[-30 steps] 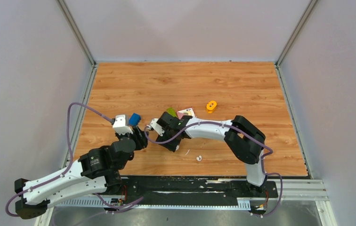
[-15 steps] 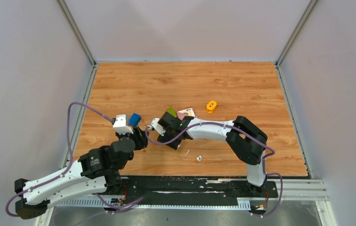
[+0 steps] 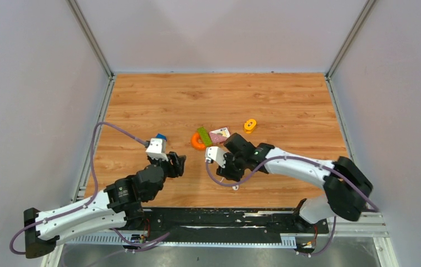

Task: Insert the wireless bluetooth earbuds into the charging case
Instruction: Pass from the right arm to the left

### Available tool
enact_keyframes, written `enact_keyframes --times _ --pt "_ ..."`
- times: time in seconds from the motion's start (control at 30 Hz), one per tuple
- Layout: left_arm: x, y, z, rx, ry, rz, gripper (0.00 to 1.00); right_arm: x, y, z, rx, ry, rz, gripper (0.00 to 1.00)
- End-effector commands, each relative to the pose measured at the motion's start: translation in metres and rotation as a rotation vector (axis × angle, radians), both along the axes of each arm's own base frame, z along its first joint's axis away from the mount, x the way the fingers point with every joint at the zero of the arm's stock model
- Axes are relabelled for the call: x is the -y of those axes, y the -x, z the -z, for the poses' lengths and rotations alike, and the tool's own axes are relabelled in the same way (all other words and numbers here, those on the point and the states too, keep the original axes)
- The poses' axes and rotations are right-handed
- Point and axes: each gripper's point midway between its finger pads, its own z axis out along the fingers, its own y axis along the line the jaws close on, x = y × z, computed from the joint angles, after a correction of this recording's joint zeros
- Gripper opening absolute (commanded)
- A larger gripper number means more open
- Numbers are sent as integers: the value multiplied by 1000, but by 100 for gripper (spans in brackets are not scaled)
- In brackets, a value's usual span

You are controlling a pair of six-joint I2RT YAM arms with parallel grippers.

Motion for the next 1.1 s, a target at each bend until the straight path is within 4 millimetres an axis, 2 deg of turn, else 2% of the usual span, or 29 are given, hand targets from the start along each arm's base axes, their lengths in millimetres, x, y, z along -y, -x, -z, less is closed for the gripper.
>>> enact_keyframes --times 0.0,0.13,0.27,0.4,0.6,0.87,1.07 --pt "50 0 -13 114 -10 217 66 -33 4 -62 189 -256 -239 38" --pt "98 10 -6 101 -24 455 67 -36 -1 -95 288 -301 -274 38" --pt "130 13 2 37 0 599 66 -28 1 -100 347 -288 -290 38" --pt "140 9 -3 37 105 667 66 -19 -3 -98 399 -267 -282 38" --pt "147 5 -7 7 308 748 66 -18 -4 -96 409 -254 -285 38" --pt "160 4 21 -94 297 775 64 -22 -2 -95 414 -252 -297 38" --pt "166 9 31 -148 325 805 59 -23 -1 -95 414 -252 -299 38"
